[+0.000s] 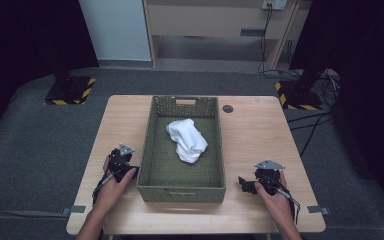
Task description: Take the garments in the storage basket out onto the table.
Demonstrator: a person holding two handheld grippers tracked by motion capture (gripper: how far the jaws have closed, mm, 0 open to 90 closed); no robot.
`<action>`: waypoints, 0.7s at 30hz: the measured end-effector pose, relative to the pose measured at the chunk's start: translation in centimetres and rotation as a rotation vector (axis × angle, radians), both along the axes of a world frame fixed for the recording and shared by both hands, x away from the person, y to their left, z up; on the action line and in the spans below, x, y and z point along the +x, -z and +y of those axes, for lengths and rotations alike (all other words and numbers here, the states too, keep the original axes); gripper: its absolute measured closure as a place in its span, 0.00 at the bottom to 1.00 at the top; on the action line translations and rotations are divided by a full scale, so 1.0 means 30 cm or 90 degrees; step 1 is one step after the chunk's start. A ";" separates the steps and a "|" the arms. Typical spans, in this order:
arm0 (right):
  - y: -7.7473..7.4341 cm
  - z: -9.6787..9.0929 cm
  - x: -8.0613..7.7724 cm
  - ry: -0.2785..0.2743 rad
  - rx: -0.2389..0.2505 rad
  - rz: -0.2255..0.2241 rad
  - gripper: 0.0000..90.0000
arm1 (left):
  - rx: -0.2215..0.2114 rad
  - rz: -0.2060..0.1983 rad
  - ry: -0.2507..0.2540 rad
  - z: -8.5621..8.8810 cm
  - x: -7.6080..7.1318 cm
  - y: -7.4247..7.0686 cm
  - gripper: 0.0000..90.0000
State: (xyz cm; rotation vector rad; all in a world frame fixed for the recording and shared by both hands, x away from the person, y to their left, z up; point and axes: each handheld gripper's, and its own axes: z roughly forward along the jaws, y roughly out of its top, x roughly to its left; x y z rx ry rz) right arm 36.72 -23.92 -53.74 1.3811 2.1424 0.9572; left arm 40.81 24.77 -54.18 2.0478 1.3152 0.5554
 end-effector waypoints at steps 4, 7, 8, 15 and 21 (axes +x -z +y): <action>-0.010 0.001 -0.007 -0.004 0.006 -0.003 0.03 | 0.000 0.000 0.000 0.000 0.000 0.000 0.00; -0.020 0.004 -0.012 -0.007 0.009 -0.004 0.03 | 0.000 0.000 0.000 0.000 0.000 0.000 0.00; -0.022 0.005 -0.013 -0.006 0.011 -0.003 0.03 | 0.000 0.000 0.000 0.000 0.000 0.000 0.00; -0.040 0.008 -0.020 -0.010 0.014 -0.013 0.03 | 0.000 0.000 0.000 0.000 0.000 0.000 0.00; -0.059 0.010 -0.030 -0.013 0.011 -0.028 0.02 | 0.000 0.000 0.000 0.000 0.000 0.000 0.00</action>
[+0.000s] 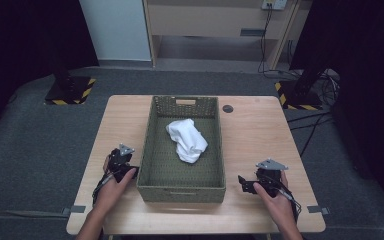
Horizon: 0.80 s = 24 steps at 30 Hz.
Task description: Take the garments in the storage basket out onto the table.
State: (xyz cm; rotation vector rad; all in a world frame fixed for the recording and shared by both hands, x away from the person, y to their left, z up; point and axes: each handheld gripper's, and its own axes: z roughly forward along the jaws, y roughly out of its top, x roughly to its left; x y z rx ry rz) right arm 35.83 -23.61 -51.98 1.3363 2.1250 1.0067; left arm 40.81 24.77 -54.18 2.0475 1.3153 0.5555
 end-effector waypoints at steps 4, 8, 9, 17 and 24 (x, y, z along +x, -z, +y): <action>-0.012 0.004 -0.009 -0.006 0.001 0.000 0.02 | 0.000 0.000 0.000 0.000 0.000 0.000 0.00; -0.027 0.010 -0.016 -0.009 -0.001 -0.001 0.02 | 0.000 0.000 0.000 0.000 0.000 0.000 0.00; -0.031 0.010 -0.017 -0.011 -0.003 -0.004 0.02 | 0.000 0.000 0.000 0.000 0.000 0.000 0.00; -0.058 0.021 -0.018 -0.020 -0.017 -0.013 0.02 | 0.000 0.000 0.000 0.000 0.000 0.000 0.00; -0.089 0.025 -0.010 -0.024 -0.014 -0.017 0.02 | 0.000 0.000 0.000 0.000 0.000 0.000 0.00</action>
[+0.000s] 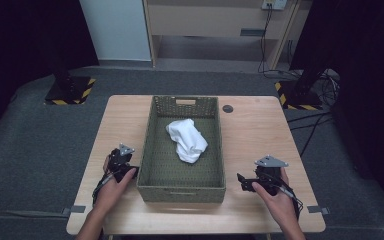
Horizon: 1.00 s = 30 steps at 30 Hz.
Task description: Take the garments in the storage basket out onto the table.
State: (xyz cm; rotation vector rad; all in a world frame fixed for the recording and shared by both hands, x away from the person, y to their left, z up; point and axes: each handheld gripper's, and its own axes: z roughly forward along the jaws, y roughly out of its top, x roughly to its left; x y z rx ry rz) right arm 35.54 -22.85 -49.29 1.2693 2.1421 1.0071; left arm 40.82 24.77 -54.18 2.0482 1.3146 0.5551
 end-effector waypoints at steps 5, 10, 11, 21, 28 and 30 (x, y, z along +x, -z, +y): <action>-0.013 0.008 0.008 -0.005 -0.001 0.001 0.02 | 0.000 0.000 0.001 0.000 0.000 0.000 0.00; -0.041 0.013 0.017 -0.012 -0.005 -0.003 0.02 | 0.000 0.000 0.000 0.000 0.000 0.000 0.00; -0.049 0.012 0.018 -0.013 -0.003 -0.004 0.03 | 0.000 0.000 0.000 0.000 0.000 0.000 0.00; -0.145 0.015 0.042 -0.024 -0.011 -0.018 0.03 | 0.000 0.000 0.000 0.000 0.000 0.000 0.00; -0.220 0.039 0.068 -0.038 -0.013 -0.028 0.03 | 0.000 0.000 0.000 0.000 0.000 0.000 0.00; -0.239 0.049 0.076 -0.044 -0.016 -0.028 0.02 | 0.000 0.000 0.000 0.000 0.000 0.000 0.00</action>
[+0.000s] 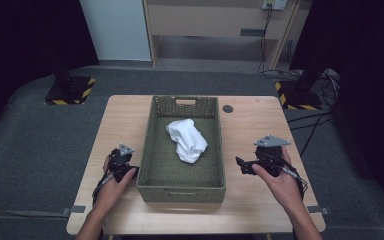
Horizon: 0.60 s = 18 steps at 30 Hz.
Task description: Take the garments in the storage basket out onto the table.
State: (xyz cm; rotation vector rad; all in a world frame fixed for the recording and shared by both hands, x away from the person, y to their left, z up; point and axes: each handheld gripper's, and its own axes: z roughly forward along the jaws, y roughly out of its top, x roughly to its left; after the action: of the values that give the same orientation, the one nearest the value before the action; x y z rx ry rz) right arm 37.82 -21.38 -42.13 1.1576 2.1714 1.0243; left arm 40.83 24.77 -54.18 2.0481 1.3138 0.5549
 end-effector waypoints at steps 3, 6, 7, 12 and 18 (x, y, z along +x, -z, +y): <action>-0.028 0.020 0.011 -0.009 -0.007 -0.002 0.03 | 0.000 0.000 0.000 0.000 0.000 0.000 0.00; -0.059 0.041 0.024 -0.017 -0.014 -0.015 0.02 | 0.001 0.000 0.000 0.000 0.000 0.000 0.00; -0.069 0.048 0.028 -0.020 -0.013 -0.015 0.03 | 0.001 0.000 0.000 0.000 0.000 0.000 0.00; -0.105 0.078 0.054 -0.030 -0.023 -0.018 0.02 | 0.001 0.000 0.000 0.000 0.000 0.000 0.00; -0.115 0.108 0.101 -0.043 -0.019 -0.006 0.03 | 0.001 0.000 0.000 0.000 0.000 0.000 0.00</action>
State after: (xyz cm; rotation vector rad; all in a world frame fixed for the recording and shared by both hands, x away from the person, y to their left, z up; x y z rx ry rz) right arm 40.86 -18.13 -38.68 1.0707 2.2250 1.0194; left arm 40.83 24.78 -54.18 2.0493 1.3129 0.5559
